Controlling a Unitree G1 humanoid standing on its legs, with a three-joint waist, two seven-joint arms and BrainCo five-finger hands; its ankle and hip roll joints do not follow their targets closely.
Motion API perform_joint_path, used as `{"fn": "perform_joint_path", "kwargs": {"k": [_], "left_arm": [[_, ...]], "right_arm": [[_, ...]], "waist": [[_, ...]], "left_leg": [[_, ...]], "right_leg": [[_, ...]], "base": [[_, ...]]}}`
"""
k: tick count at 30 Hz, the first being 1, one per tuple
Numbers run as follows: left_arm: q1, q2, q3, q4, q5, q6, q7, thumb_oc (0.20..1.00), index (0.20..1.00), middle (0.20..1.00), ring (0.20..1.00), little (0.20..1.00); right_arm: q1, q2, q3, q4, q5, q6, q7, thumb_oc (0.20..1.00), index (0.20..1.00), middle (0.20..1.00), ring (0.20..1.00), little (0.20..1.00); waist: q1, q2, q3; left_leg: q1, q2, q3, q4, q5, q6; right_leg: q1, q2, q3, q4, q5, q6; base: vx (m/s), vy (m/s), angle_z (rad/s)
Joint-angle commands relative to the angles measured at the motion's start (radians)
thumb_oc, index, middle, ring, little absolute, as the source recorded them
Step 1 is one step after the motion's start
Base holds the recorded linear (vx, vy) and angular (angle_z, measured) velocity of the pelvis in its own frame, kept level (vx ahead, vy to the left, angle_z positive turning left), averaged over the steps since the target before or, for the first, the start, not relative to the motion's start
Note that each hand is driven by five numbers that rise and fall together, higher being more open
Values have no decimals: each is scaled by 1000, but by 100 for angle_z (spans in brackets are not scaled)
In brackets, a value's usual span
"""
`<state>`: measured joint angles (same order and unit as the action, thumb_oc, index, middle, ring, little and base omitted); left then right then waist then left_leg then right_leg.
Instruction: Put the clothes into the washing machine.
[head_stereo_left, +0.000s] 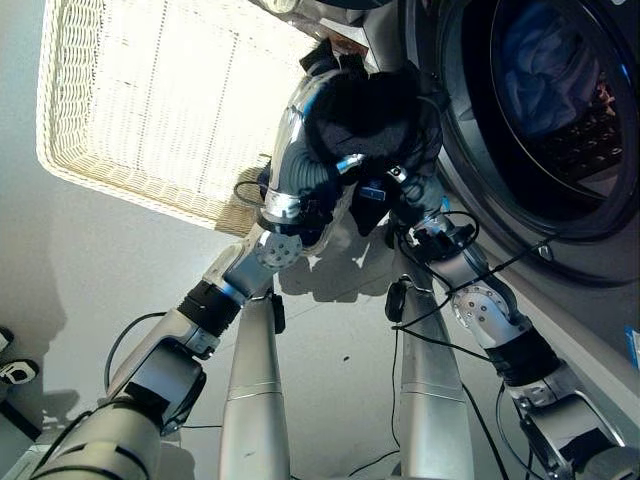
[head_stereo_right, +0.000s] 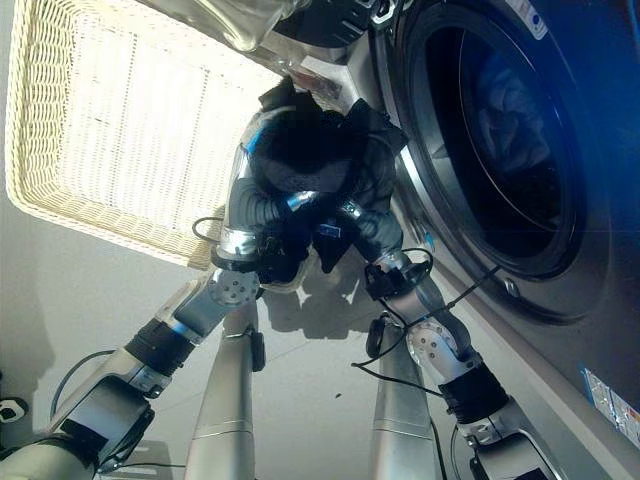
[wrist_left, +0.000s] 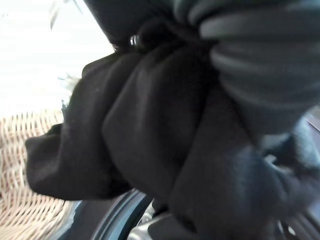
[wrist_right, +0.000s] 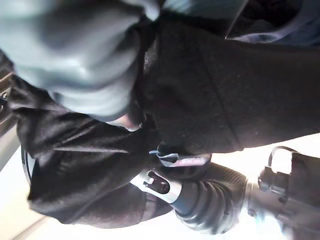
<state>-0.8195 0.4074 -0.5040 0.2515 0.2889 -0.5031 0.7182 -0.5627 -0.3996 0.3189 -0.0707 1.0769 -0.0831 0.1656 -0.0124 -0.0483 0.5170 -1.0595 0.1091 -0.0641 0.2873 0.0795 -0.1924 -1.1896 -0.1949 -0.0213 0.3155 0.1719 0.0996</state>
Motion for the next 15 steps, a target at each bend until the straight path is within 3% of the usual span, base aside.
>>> {"fn": "perform_joint_path", "kwargs": {"k": [1,2,4,7,15], "left_arm": [[17,-25,-64,-132,-8,-21,30,1000,1000,1000,1000,1000],[34,-29,-50,-130,3,-22,111,1000,1000,1000,1000,1000],[43,-36,-41,-134,18,-20,144,1000,1000,1000,1000,1000],[72,-52,2,-133,78,6,269,1000,1000,1000,1000,1000],[107,-70,86,-134,25,-71,353,1000,1000,1000,1000,1000]], "right_arm": [[-35,55,46,-152,30,-48,68,200,200,200,200,200],[-30,63,39,-149,35,-60,66,200,200,200,200,200],[-28,68,37,-153,35,-64,63,200,200,200,200,200],[-24,90,27,-160,41,-82,53,200,200,200,200,200],[-24,105,-14,-164,37,-116,15,200,200,200,200,200]], "waist": [[-12,10,3],[-8,11,3],[-6,11,3],[3,12,3],[14,18,3]], "left_leg": [[-25,-68,-31,4,37,97],[-26,-69,-35,4,38,97],[-28,-70,-38,5,38,97],[-33,-74,-49,9,39,97],[-25,-70,-52,4,44,91]], "right_leg": [[30,0,-48,17,40,103],[30,-2,-51,17,41,103],[28,-2,-51,17,40,103],[26,-5,-55,23,39,102],[34,-15,-63,27,36,101]], "base": [[1,-32,0],[0,0,0],[1,-34,1],[-1,-27,1],[0,-1,2]]}}
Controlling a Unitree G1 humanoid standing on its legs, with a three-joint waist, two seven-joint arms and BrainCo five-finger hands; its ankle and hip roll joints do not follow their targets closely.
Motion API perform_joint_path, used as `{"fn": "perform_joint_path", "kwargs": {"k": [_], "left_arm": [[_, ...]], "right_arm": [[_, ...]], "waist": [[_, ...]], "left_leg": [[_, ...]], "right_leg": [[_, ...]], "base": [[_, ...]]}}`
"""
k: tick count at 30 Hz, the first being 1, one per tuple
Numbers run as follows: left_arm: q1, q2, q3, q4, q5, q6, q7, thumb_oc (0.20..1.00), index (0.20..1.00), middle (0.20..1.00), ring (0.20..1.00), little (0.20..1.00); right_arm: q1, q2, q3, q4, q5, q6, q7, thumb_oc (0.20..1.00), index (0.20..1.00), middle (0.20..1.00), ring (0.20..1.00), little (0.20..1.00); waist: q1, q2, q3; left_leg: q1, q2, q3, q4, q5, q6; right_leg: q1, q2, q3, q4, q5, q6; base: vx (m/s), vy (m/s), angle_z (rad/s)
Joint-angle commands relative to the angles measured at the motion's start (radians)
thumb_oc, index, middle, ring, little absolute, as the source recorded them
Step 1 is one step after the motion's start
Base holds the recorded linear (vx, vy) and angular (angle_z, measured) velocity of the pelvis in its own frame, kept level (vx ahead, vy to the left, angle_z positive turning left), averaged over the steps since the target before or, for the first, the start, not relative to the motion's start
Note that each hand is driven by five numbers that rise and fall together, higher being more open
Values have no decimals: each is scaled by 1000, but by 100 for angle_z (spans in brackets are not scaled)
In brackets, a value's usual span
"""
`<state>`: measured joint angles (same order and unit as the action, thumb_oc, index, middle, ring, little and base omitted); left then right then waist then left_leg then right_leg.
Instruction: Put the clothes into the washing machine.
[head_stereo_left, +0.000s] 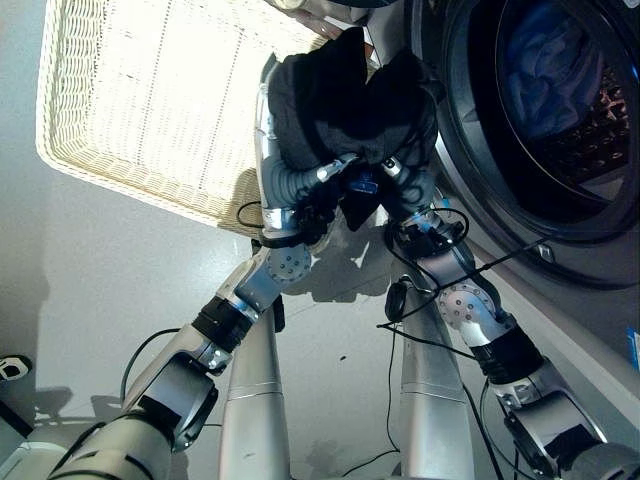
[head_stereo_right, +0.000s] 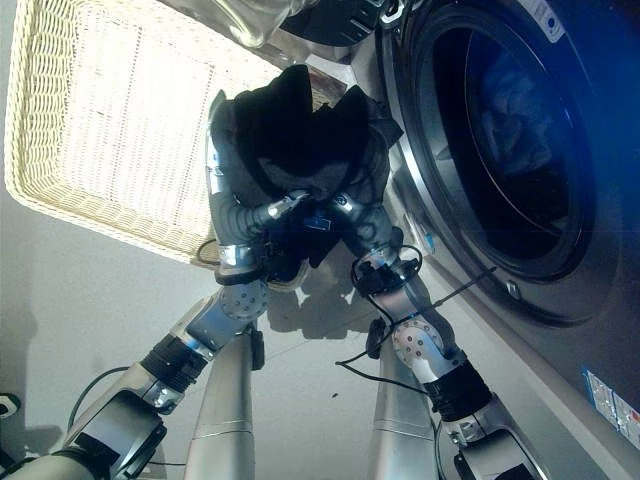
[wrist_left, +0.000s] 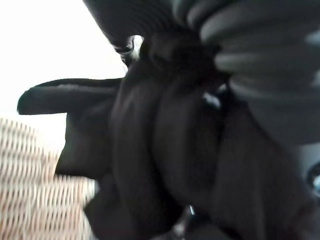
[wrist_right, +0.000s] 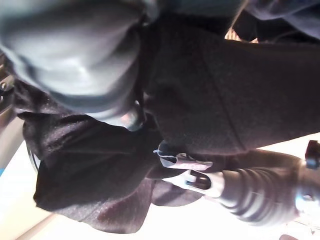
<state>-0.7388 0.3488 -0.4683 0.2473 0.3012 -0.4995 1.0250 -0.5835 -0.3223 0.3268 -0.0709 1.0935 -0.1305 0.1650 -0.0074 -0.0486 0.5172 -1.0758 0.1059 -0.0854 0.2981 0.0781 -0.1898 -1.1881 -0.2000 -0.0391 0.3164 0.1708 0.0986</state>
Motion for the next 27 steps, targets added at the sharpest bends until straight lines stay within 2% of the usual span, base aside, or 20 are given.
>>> {"fn": "perform_joint_path", "kwargs": {"k": [1,2,5,10,15,23,27], "left_arm": [[26,-12,53,-129,3,-77,42,1000,1000,1000,1000,1000],[30,-16,77,-118,-85,-90,-5,1000,1000,1000,1000,1000],[36,-18,104,-102,-163,-116,-38,1000,1000,1000,1000,1000],[28,-5,135,-67,-220,-123,-50,1000,1000,1000,1000,1000],[9,17,153,31,-319,-113,-63,1000,1000,1000,1000,1000],[-40,47,139,204,-355,-97,-20,1000,1000,1000,1000,1000],[-90,64,117,315,-412,-86,-31,1000,1000,1000,1000,1000]], "right_arm": [[-4,29,-24,-165,20,-68,10,200,200,200,200,200],[-7,33,-47,-157,31,-82,-14,200,200,200,200,200],[-9,38,-79,-139,58,-101,-31,200,200,200,200,200],[-25,38,-135,-69,87,-137,-92,200,200,200,200,200],[-65,-18,-179,86,206,-116,-107,200,200,200,200,200],[-125,-89,-196,319,352,-102,-80,200,200,200,200,200],[-187,-143,-191,515,421,-82,-132,200,200,200,200,200]], "waist": [[10,18,3],[11,19,3],[12,21,3],[14,23,3],[16,29,3],[15,31,3],[15,32,3]], "left_leg": [[-9,-67,-31,-6,46,88],[-7,-65,-29,-6,48,86],[-6,-61,-27,-3,48,84],[0,-58,-26,-1,49,81],[11,-49,-19,0,49,74],[7,-39,-11,5,49,64],[7,-33,-6,6,49,57]], "right_leg": [[32,-10,-45,27,37,102],[34,-11,-46,30,36,101],[35,-14,-45,36,33,101],[40,-19,-46,40,35,105],[50,-20,-48,42,34,104],[50,-17,-52,44,31,102],[50,-14,-55,45,30,100]], "base": [[0,0,0],[0,0,0],[2,11,0],[0,0,0],[3,23,1],[-1,9,-1],[-5,25,-3]]}}
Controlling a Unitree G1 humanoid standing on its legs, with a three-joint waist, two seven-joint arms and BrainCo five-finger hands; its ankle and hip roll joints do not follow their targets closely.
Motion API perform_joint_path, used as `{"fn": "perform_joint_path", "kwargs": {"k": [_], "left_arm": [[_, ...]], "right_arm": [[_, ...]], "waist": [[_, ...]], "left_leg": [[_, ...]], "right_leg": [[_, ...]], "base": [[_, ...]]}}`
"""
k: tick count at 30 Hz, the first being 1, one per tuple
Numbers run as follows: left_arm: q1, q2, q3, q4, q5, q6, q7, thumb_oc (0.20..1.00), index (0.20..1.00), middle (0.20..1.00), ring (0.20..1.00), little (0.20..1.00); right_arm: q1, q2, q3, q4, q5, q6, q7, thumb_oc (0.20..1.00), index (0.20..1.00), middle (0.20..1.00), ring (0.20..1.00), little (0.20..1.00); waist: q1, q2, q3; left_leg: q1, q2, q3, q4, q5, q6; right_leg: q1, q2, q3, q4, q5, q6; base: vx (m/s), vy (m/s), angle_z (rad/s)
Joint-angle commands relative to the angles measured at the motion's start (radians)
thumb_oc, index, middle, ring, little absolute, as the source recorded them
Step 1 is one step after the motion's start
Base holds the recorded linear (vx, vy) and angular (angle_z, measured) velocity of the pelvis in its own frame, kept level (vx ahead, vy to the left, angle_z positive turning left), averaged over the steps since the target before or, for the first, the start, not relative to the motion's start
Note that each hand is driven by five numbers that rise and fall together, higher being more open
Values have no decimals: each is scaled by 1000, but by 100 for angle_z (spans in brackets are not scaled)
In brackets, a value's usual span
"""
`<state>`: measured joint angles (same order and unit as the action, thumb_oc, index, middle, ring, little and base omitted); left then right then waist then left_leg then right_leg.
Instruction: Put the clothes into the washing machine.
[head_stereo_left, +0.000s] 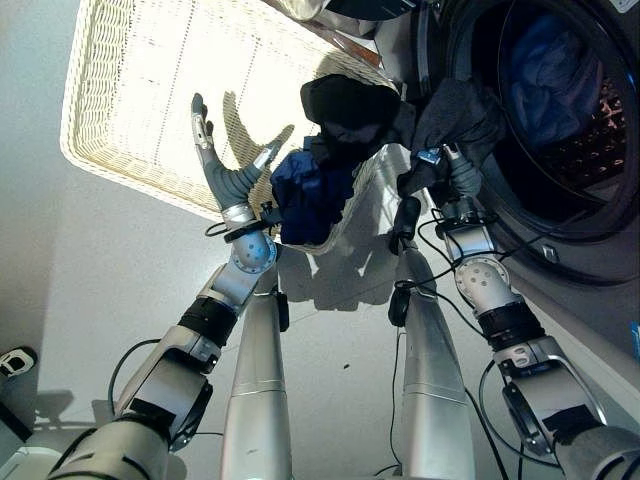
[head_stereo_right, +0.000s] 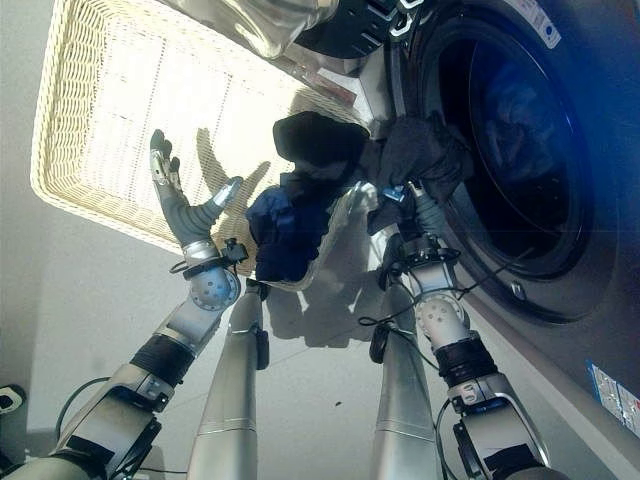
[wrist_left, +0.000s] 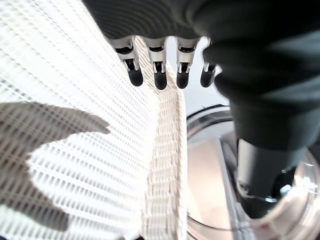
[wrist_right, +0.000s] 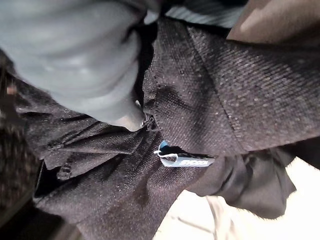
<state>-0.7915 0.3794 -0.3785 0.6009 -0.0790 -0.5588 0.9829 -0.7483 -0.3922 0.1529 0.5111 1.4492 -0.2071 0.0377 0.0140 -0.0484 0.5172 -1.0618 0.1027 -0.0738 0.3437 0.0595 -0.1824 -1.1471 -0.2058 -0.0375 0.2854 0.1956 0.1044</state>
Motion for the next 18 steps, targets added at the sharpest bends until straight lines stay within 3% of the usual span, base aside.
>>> {"fn": "perform_joint_path", "kwargs": {"k": [1,3,5,8,10,13,16,17,18], "left_arm": [[-48,41,18,-15,-41,-25,15,1000,1000,1000,1000,1000],[-58,61,8,17,-66,-18,-5,1000,1000,1000,1000,1000],[-76,93,-7,62,-104,-20,-30,1000,1000,1000,1000,1000],[-75,133,-26,93,-114,-19,-45,1000,1000,1000,1000,1000],[-53,165,-30,91,-118,-19,-46,1000,1000,1000,1000,1000],[-11,221,-20,82,-149,-5,-64,1000,1000,1000,1000,1000],[10,244,-6,89,-164,-2,-80,1000,1000,1000,1000,1000],[13,252,-2,97,-176,0,-86,1000,1000,1000,1000,1000],[14,256,4,104,-184,3,-95,1000,1000,1000,1000,1000]], "right_arm": [[-44,-90,-18,-17,99,-5,-20,200,200,200,200,200],[-81,-137,-25,89,148,-22,-38,200,200,200,200,200],[-157,-210,-44,217,175,-93,-95,200,200,200,200,200],[-268,-306,-63,321,162,-241,-209,200,200,200,200,200],[-331,-367,-68,315,86,-364,-313,200,200,200,200,200],[-384,-477,-87,264,-61,-479,-498,200,200,200,200,200],[-375,-534,-119,250,-140,-499,-584,200,200,200,200,200],[-370,-553,-128,242,-189,-497,-640,307,307,307,307,307],[-369,-570,-132,247,-201,-495,-658,683,683,683,683,683]], "waist": [[-6,32,3],[-3,34,3],[-1,33,3],[5,26,3],[7,17,3],[1,-3,3],[-7,-16,3],[-10,-22,3],[-12,-26,3]], "left_leg": [[-8,-27,-17,-37,67,48],[-9,-21,-17,-30,62,46],[-9,-15,-18,-21,53,43],[-12,-8,-23,-21,42,44],[-13,-5,-30,-31,36,43],[-8,0,-39,-33,25,45],[3,2,-41,-35,20,48],[7,2,-42,-36,18,51],[9,2,-44,-34,16,54]], "right_leg": [[8,-6,-56,77,4,92],[7,-6,-56,83,1,91],[12,-4,-60,84,1,91],[20,2,-71,74,3,95],[26,9,-80,55,6,97],[39,24,-84,39,4,96],[51,33,-84,38,-1,94],[56,36,-84,35,-3,92],[58,36,-83,37,-5,90]], "base": [[0,0,0],[2,0,-2],[2,-23,-7],[-8,-80,-5],[-15,-71,-3],[-19,-11,-9],[-7,4,-1],[-11,30,-2],[-5,40,-3]]}}
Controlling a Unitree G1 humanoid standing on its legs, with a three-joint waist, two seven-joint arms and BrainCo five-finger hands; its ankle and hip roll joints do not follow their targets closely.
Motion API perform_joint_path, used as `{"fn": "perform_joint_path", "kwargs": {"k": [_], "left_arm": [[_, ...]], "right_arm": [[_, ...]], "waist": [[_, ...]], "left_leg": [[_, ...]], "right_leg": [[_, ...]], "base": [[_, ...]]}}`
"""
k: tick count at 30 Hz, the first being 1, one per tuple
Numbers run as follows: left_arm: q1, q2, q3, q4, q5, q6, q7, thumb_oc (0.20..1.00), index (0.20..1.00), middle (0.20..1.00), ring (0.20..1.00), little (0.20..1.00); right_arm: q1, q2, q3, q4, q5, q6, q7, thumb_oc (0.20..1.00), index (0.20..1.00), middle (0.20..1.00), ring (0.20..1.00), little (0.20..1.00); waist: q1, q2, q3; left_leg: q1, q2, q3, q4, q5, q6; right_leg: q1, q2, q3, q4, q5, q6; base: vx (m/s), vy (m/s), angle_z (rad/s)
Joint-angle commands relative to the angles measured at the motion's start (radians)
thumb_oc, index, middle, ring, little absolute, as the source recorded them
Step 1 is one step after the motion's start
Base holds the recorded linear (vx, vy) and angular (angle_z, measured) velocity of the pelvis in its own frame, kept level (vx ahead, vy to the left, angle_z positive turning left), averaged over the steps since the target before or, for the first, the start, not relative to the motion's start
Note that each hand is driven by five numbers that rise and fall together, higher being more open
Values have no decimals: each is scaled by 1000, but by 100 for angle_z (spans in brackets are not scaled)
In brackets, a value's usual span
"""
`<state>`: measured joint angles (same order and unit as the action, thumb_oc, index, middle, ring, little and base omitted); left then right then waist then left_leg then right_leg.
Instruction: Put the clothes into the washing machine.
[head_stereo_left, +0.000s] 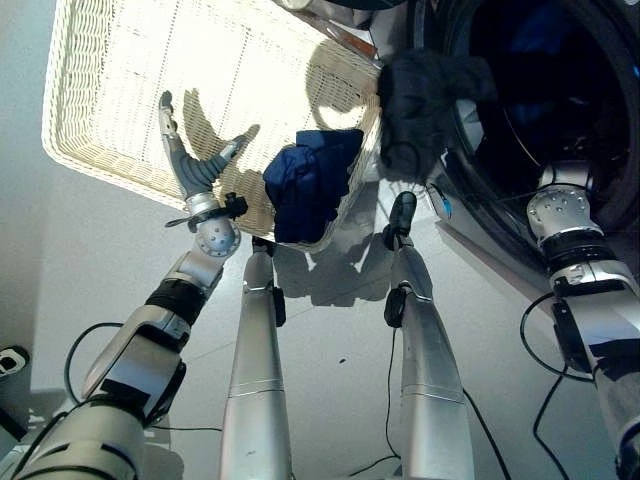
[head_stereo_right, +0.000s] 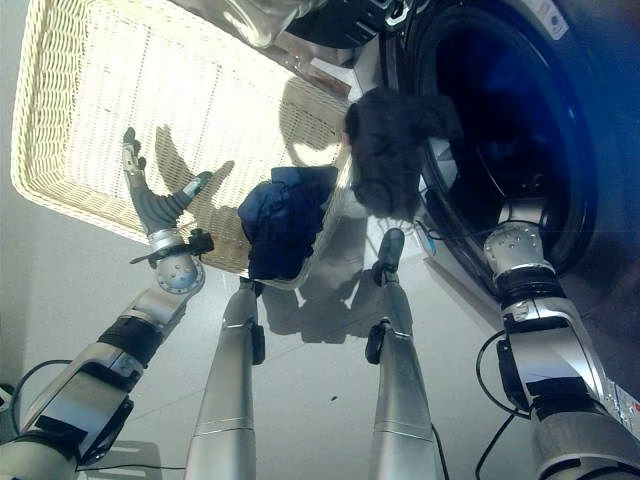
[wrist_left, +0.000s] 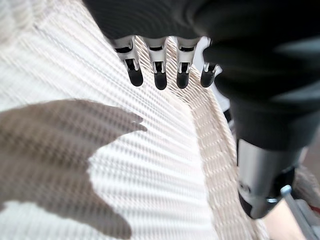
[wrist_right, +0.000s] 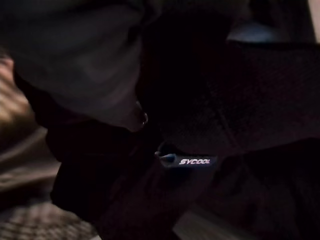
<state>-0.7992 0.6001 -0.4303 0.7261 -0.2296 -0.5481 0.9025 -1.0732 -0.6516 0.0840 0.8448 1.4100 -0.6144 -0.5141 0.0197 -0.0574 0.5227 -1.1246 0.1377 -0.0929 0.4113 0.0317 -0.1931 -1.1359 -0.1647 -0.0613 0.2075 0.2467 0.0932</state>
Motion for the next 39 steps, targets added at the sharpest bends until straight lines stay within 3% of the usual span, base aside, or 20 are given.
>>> {"fn": "perform_joint_path", "kwargs": {"k": [1,2,3,6,10,11,12,14,15,16,17,18,20,22,29,37,39], "left_arm": [[20,39,60,-12,-42,-6,-25,1000,1000,1000,1000,1000],[20,39,60,-11,-43,-7,-26,1000,1000,1000,1000,1000],[12,47,66,5,-61,-7,-48,1000,1000,1000,1000,1000],[-14,50,59,33,-77,-11,-76,1000,1000,1000,1000,1000],[-24,49,50,41,-81,-14,-86,1000,1000,1000,1000,1000],[-32,42,39,44,-77,-17,-87,1000,1000,1000,1000,1000],[-40,37,27,42,-79,-16,-84,1000,1000,1000,1000,1000],[-49,34,15,40,-79,-14,-85,1000,1000,1000,1000,1000],[-55,34,4,37,-81,-11,-82,1000,1000,1000,1000,1000],[-57,32,1,36,-80,-11,-79,1000,1000,1000,1000,1000],[-63,32,-6,33,-79,-8,-80,1000,1000,1000,1000,1000],[-63,32,-6,33,-79,-8,-80,1000,1000,1000,1000,1000],[-80,36,-21,29,-81,-11,-80,1000,1000,1000,1000,1000],[-98,38,-33,25,-91,-7,-88,1000,1000,1000,1000,1000],[-97,29,-28,11,-79,8,-78,1000,1000,1000,1000,1000],[-112,-12,-11,35,-45,4,-53,1000,1000,1000,1000,1000],[-122,-27,-6,39,-31,3,-40,1000,1000,1000,1000,1000]], "right_arm": [[-46,-320,-64,-80,-182,-80,-124,928,928,928,928,928],[-46,-320,-63,-80,-184,-80,-127,928,928,928,928,928],[-48,-334,-58,-55,-176,-70,-141,1000,1000,1000,1000,1000],[-62,-337,-24,24,-247,5,-187,1000,1000,1000,1000,1000],[-66,-334,2,66,-275,57,-227,1000,1000,1000,1000,1000],[-71,-329,30,100,-379,122,-266,1000,1000,1000,1000,1000],[-90,-326,84,131,-491,231,-359,1000,1000,1000,1000,1000],[-108,-323,124,158,-608,330,-425,1000,1000,1000,1000,1000],[-130,-328,175,169,-668,414,-455,1000,1000,1000,1000,1000],[-146,-329,199,174,-673,436,-474,1000,1000,1000,1000,1000],[-176,-331,241,203,-699,502,-480,1000,1000,1000,1000,1000],[-176,-331,241,203,-699,502,-480,1000,1000,1000,1000,1000],[-230,-331,327,230,-818,614,-485,1000,1000,1000,1000,1000],[-288,-317,410,213,-931,670,-496,1000,1000,1000,1000,1000],[-290,-280,467,75,-1108,684,-485,1000,1000,1000,1000,1000],[-189,-208,480,-67,-1296,672,-418,1000,1000,1000,1000,1000],[-148,-180,481,-112,-1376,681,-363,1000,1000,1000,1000,1000]], "waist": [[-18,-19,-3],[-18,-19,-3],[-17,-22,-3],[-12,-21,-3],[-6,-19,-3],[0,-15,-3],[4,-11,-3],[9,-9,-3],[13,-11,-3],[13,-10,-3],[16,-8,-3],[16,-8,-3],[20,-4,-3],[28,2,-3],[27,13,-3],[16,24,-3],[10,27,-3]], "left_leg": [[74,-34,-27,-99,41,67],[74,-34,-26,-98,41,67],[78,-37,-29,-96,38,70],[82,-47,-35,-104,36,78],[79,-52,-39,-100,36,80],[77,-56,-43,-102,36,83],[69,-62,-46,-96,33,86],[68,-66,-47,-99,33,89],[66,-70,-50,-98,33,92],[64,-71,-51,-98,33,93],[60,-70,-51,-97,33,94],[60,-70,-51,-97,33,94],[51,-74,-54,-100,33,101],[48,-80,-55,-107,33,105],[40,-85,-47,-110,32,105],[27,-87,-33,-110,31,101],[22,-88,-27,-112,31,99]], "right_leg": [[49,-4,-59,117,-59,100],[49,-4,-59,117,-59,100],[53,-4,-59,117,-62,98],[57,-6,-63,111,-62,95],[55,-8,-65,109,-60,94],[53,-9,-65,107,-55,94],[48,-11,-68,107,-55,93],[48,-11,-71,103,-52,94],[48,-11,-74,98,-49,93],[47,-11,-75,96,-48,93],[46,-13,-79,95,-48,94],[46,-13,-79,95,-48,94],[39,-13,-84,92,-43,94],[35,-16,-90,86,-43,94],[23,-23,-91,91,-50,97],[-3,-28,-80,107,-65,93],[-12,-28,-74,109,-67,93]], "base": [[2,33,-4],[2,35,-3],[3,20,-3],[0,0,0],[3,-10,0],[9,-51,3],[10,-70,6],[-2,-43,6],[-7,-26,6],[-10,-31,5],[0,0,0],[-3,-50,1],[-8,-47,2],[-15,-9,4],[0,0,0],[-2,10,2],[-7,26,8]]}}
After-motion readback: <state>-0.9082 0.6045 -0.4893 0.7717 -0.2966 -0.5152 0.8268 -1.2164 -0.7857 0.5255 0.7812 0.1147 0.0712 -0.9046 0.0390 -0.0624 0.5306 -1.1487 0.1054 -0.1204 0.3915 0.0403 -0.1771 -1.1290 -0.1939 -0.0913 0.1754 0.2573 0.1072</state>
